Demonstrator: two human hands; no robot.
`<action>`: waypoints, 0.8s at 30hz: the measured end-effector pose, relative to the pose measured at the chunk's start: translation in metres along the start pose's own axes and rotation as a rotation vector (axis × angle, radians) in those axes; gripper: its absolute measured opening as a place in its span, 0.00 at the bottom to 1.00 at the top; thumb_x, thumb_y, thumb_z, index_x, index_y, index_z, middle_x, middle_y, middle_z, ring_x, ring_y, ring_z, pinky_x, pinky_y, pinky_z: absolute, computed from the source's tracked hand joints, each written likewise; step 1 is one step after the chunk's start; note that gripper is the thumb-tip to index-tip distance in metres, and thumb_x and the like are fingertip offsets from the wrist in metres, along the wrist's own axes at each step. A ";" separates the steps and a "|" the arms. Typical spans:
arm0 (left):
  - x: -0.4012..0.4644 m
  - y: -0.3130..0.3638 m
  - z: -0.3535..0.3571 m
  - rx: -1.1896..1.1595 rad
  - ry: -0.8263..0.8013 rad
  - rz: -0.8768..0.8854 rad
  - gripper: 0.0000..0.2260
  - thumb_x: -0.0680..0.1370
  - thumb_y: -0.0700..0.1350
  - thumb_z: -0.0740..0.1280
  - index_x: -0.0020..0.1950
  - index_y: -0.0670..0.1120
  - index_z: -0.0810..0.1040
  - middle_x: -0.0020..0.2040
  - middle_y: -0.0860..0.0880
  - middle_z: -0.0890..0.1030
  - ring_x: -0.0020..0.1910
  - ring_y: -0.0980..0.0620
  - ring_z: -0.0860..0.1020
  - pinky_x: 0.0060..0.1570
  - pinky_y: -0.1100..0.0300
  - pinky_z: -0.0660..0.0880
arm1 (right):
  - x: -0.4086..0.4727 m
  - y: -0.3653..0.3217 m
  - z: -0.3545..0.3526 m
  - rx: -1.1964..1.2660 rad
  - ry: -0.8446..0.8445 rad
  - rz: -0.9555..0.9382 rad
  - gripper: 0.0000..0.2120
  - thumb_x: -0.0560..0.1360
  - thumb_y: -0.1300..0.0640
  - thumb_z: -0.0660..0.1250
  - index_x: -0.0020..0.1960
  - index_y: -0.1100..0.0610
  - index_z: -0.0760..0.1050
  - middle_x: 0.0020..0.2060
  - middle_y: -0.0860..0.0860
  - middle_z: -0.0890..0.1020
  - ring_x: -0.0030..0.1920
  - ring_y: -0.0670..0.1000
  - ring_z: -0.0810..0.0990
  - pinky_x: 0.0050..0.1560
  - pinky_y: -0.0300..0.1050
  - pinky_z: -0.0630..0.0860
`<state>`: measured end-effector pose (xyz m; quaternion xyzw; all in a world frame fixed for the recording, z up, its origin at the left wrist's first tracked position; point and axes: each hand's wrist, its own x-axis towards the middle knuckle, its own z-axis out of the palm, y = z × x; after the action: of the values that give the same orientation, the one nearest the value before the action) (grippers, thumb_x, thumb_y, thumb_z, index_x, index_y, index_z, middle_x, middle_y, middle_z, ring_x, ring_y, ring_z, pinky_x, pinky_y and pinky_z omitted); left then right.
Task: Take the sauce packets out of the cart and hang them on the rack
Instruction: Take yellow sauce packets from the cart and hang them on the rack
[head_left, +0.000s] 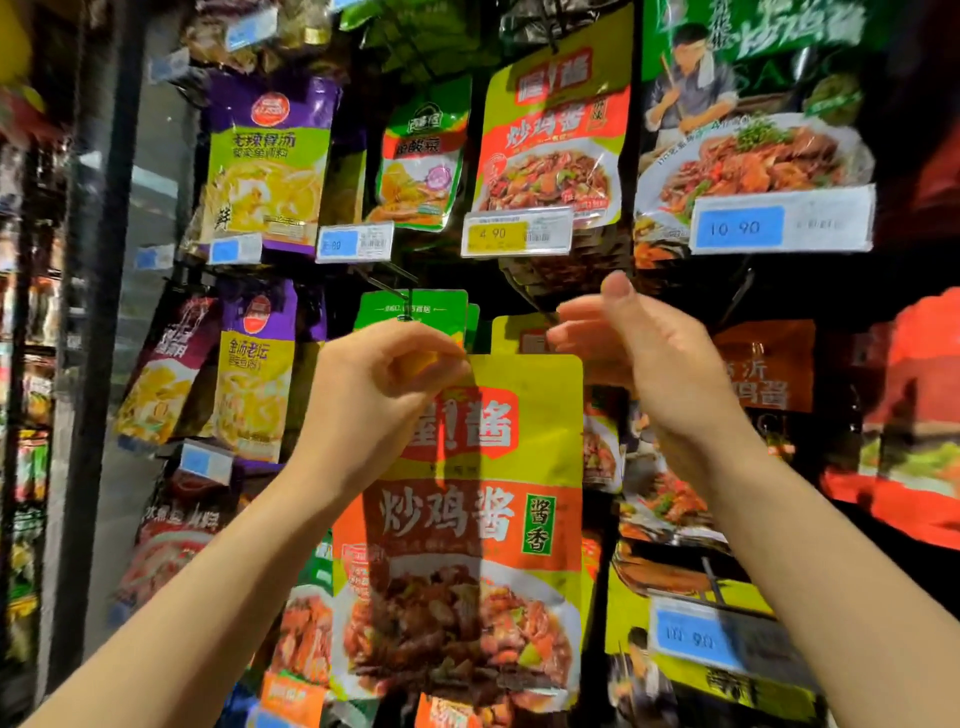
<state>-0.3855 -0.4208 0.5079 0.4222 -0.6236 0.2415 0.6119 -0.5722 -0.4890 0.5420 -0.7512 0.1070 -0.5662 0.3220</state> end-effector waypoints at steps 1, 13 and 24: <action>0.000 0.002 0.004 -0.008 -0.005 0.011 0.04 0.70 0.40 0.73 0.43 0.47 0.82 0.39 0.59 0.79 0.36 0.67 0.74 0.35 0.76 0.67 | -0.001 -0.008 -0.004 -0.051 0.014 -0.051 0.18 0.69 0.41 0.62 0.47 0.54 0.80 0.41 0.50 0.84 0.42 0.45 0.82 0.45 0.39 0.77; -0.014 0.026 0.024 -0.101 -0.014 0.084 0.07 0.72 0.49 0.70 0.48 0.50 0.82 0.42 0.55 0.81 0.41 0.61 0.78 0.40 0.67 0.75 | -0.031 -0.018 -0.001 -0.892 0.039 -0.345 0.04 0.73 0.57 0.67 0.46 0.53 0.80 0.43 0.47 0.83 0.45 0.48 0.79 0.49 0.51 0.76; 0.012 -0.008 0.008 -0.188 -0.003 -0.311 0.10 0.62 0.55 0.75 0.40 0.55 0.80 0.40 0.55 0.83 0.39 0.56 0.80 0.34 0.62 0.76 | 0.005 -0.026 -0.004 -0.895 0.053 -0.338 0.04 0.72 0.58 0.68 0.45 0.53 0.81 0.44 0.48 0.84 0.47 0.48 0.79 0.51 0.47 0.75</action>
<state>-0.3823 -0.4347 0.5166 0.4550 -0.5716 0.0840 0.6777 -0.5801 -0.4729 0.5622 -0.8081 0.2249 -0.5281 -0.1323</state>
